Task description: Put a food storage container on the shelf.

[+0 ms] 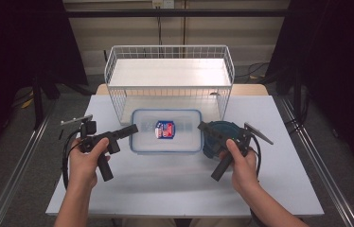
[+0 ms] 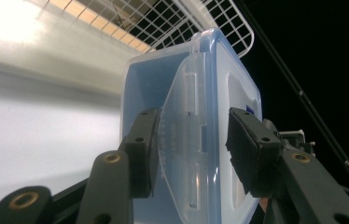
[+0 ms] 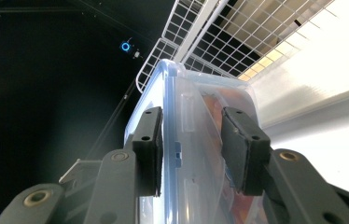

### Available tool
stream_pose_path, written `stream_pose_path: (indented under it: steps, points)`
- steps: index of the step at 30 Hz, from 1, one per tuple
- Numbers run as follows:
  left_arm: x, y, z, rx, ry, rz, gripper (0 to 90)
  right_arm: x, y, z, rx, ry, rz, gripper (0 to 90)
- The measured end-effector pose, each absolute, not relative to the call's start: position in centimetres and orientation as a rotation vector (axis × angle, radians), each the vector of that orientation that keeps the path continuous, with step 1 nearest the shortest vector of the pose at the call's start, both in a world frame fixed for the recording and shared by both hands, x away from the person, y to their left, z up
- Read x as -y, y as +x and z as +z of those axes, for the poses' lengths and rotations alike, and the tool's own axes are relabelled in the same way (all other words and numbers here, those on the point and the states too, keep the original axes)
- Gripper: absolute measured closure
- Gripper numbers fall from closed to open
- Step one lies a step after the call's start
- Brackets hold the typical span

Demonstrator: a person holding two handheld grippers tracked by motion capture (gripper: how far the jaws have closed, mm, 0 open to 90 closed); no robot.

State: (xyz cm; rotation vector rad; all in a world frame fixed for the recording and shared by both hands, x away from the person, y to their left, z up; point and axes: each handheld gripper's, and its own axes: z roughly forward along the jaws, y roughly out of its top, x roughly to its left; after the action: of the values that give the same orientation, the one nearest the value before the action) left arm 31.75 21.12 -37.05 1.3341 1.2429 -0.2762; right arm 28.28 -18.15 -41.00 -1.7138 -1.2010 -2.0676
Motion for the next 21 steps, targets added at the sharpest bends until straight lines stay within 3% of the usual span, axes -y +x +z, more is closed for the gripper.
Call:
stream_pose_path:
  steps: [21]
  points:
    - [-19.5, 34.1, -34.4, -1.214, 1.236, -0.273, 55.4, 19.1, 30.8, -37.4, 1.141, -1.721, -2.187, 60.9]
